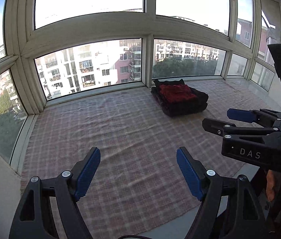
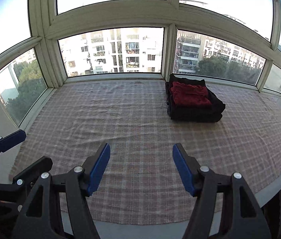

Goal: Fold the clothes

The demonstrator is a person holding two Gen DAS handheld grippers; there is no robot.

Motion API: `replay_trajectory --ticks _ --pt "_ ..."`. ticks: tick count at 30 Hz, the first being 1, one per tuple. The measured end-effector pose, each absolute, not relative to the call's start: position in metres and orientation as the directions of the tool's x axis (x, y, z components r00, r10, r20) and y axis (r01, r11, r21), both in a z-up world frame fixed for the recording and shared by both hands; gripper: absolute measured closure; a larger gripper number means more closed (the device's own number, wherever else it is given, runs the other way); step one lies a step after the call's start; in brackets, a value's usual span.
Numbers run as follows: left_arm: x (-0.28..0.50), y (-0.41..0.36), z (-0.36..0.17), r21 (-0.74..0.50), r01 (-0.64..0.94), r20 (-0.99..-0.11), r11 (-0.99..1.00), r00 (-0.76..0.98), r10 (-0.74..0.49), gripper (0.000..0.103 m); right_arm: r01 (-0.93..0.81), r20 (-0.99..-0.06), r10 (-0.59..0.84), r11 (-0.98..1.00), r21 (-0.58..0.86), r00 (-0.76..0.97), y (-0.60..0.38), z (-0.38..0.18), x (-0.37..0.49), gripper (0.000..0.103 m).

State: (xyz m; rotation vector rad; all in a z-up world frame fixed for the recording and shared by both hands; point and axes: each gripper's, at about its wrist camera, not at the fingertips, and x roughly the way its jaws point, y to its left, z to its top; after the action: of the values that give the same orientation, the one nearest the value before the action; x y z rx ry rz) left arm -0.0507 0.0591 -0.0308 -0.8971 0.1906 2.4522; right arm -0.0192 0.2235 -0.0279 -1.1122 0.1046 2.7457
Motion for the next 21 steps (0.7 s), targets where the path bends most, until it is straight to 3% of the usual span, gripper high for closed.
replay_trajectory --ticks 9,21 --pt "-0.037 0.066 -0.014 -0.088 -0.52 -0.594 -0.849 -0.657 0.464 0.025 -0.215 -0.648 0.169 -0.977 -0.008 -0.742 0.232 -0.008 0.005 0.038" --pt "-0.012 0.088 0.001 -0.047 -0.516 -0.55 -0.856 -0.702 0.453 0.025 -0.202 -0.602 0.164 -0.979 -0.005 -0.781 0.24 0.005 0.026 0.038"
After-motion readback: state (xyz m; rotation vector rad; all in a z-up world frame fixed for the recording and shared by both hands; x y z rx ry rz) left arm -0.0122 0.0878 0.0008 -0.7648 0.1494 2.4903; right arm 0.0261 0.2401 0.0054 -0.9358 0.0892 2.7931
